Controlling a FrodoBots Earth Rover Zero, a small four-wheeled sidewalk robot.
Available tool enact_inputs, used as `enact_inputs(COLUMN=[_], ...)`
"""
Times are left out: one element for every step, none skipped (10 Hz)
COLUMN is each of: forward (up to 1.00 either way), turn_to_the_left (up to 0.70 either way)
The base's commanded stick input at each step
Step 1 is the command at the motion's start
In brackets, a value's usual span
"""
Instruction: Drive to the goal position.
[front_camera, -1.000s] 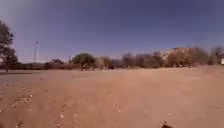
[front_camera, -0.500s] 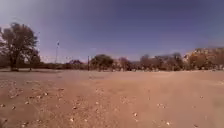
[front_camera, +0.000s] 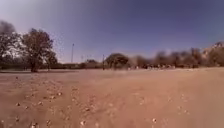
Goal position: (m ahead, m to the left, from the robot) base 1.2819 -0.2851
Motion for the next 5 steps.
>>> enact_inputs(forward=[0.5, 0.5, 0.5, 0.5, 0.5], turn_to_the_left=[0.5, 0.5, 0.39, 0.08, 0.0])
